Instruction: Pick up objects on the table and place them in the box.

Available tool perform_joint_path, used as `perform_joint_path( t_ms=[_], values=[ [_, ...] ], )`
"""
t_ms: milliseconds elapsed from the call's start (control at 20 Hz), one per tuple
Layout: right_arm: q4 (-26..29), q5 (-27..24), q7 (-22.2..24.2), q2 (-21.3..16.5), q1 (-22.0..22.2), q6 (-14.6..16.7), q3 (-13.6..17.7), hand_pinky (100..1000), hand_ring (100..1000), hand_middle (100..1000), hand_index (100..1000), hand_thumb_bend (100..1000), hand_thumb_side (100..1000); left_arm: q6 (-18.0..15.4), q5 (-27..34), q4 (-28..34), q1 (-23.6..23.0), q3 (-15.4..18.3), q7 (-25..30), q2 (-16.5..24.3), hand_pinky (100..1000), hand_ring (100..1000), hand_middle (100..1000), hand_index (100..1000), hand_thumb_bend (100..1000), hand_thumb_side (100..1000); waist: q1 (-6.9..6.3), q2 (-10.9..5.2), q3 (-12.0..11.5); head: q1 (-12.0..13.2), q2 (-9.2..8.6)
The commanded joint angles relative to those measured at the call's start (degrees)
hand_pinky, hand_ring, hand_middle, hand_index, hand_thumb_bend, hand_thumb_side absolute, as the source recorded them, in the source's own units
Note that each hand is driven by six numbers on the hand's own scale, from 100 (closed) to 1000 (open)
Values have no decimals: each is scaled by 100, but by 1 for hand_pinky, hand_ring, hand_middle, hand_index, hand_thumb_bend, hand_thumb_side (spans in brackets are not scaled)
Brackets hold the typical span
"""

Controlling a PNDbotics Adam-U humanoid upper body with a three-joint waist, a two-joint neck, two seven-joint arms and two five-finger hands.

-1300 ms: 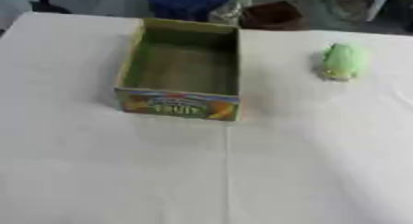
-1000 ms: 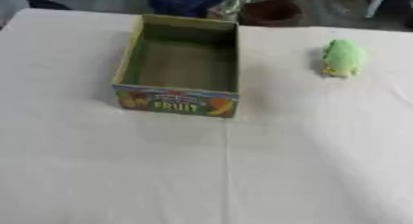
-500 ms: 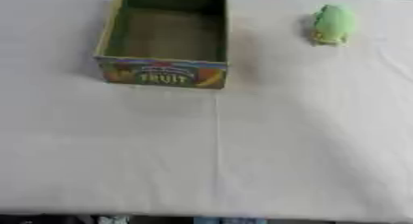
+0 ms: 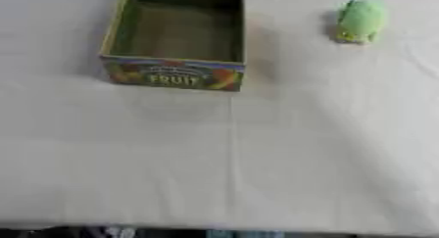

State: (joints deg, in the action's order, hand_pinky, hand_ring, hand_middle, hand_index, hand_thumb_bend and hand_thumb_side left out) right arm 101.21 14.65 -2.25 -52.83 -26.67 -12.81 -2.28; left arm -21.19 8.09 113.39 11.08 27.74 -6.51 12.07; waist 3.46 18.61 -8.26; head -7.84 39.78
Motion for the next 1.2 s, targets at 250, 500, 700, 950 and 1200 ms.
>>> perform_joint_path(
  t_ms=[250,500,700,950,1200],
  values=[
    [-349,385,617,-265,-385,499,-8,791,943,717,868,283,991,1,-18,120,64,64,64,59,474,506,523,679,100,755,34,-28,-45,-497,-495],
    [-734,776,1226,-274,-697,1050,-155,813,984,779,912,600,847,18,-22,120,78,59,97,49,475,505,523,679,100,756,64,-13,-69,-487,-457],
    [-1232,1057,1942,-185,-1014,1435,-277,828,1000,807,943,719,726,20,-23,120,71,58,112,45,475,505,522,678,100,754,76,-12,-91,-437,-342],
    [-1489,1317,2258,-251,-946,1641,-266,859,1000,846,986,795,689,12,-36,120,70,63,127,36,476,505,522,678,100,756,77,19,-105,-314,-355],
    [-1659,1510,2385,-304,-877,1584,-234,875,1000,858,995,763,670,-10,-46,120,59,57,144,24,476,504,522,678,100,754,62,39,-141,-286,-402]
  ],
)
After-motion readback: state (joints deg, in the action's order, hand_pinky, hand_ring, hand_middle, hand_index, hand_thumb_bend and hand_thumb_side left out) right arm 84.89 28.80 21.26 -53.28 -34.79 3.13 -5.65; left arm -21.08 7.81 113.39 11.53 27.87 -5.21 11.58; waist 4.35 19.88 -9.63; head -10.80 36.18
